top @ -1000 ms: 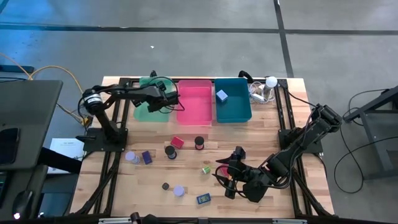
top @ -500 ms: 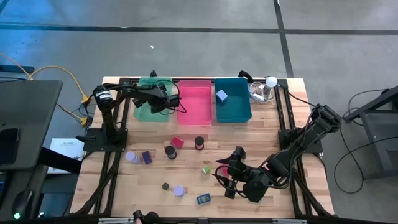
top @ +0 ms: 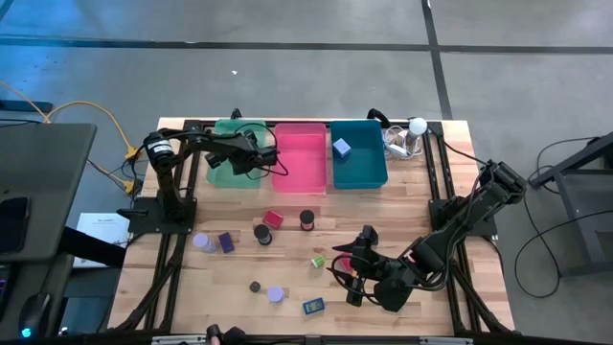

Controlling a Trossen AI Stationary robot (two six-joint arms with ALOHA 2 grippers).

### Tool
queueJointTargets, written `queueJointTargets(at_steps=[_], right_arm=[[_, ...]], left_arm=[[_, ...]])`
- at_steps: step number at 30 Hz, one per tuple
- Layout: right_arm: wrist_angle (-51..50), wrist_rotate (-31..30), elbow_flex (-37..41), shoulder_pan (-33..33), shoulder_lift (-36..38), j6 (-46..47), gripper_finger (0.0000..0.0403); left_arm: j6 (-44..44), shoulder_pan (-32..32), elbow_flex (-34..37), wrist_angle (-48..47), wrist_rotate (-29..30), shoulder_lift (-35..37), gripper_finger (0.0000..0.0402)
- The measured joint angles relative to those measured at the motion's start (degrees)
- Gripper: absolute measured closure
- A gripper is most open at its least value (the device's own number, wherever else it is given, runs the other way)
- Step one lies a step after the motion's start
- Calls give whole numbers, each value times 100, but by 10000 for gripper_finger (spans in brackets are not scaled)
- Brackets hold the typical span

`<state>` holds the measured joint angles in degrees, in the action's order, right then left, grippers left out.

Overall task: Pick & Place Office items
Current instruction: Put the green hourglass into the green bin

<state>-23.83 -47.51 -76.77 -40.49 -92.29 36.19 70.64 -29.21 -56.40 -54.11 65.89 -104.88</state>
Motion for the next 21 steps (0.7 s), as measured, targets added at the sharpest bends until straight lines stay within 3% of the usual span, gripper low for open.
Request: queueJointTargets(at_steps=[12, 21], right_arm=[[0, -4, 0, 0, 0, -3, 172], [2, -7, 0, 0, 0, -43, 172]], left_arm=[[-940, 104, 2, -2, 68, -6, 187], [-420, 140, 0, 4, 46, -6, 185]])
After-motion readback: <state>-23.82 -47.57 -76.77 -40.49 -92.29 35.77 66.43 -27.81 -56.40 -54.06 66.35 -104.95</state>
